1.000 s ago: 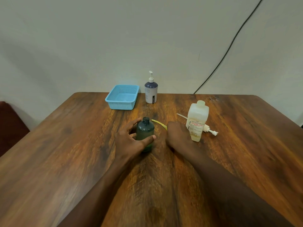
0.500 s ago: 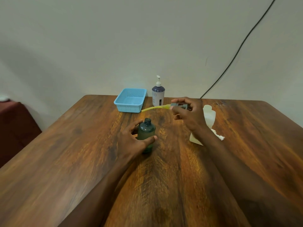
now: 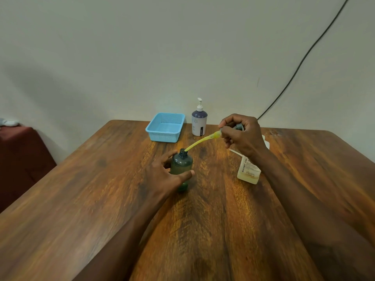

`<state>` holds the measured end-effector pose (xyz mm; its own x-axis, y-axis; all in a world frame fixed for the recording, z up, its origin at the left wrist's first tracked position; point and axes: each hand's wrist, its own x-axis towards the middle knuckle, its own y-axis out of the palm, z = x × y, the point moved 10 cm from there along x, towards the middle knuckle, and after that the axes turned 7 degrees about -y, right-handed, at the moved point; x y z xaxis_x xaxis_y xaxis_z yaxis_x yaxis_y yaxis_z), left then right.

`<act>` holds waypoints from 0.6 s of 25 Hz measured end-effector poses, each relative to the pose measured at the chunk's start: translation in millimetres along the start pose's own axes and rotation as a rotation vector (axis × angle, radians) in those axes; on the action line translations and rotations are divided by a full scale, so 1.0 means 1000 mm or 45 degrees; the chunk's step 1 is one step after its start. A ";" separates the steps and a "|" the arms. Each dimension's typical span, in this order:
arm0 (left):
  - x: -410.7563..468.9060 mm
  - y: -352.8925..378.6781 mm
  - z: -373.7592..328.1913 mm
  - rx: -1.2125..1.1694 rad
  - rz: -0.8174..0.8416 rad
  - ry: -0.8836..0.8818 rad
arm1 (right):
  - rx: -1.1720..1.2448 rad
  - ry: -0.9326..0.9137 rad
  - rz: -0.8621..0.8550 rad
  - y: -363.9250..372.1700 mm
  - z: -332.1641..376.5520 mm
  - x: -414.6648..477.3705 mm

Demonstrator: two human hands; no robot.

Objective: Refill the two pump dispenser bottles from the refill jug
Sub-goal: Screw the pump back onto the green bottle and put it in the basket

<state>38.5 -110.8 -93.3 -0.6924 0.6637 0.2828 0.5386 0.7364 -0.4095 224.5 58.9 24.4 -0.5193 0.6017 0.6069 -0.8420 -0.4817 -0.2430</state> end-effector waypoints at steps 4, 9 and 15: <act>-0.001 0.001 -0.005 0.016 0.006 0.028 | -0.222 -0.039 0.243 0.016 0.003 0.004; -0.002 0.003 -0.022 0.010 0.029 0.098 | -0.386 -0.142 0.555 0.059 0.010 0.003; -0.002 0.004 -0.035 -0.001 0.020 0.130 | -0.363 -0.122 0.766 0.086 0.011 0.004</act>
<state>58.5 -104.6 -65.3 -0.6313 0.6852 0.3633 0.5494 0.7257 -0.4141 151.9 13.3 14.1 -0.9058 0.2158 0.3645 -0.4226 -0.5201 -0.7422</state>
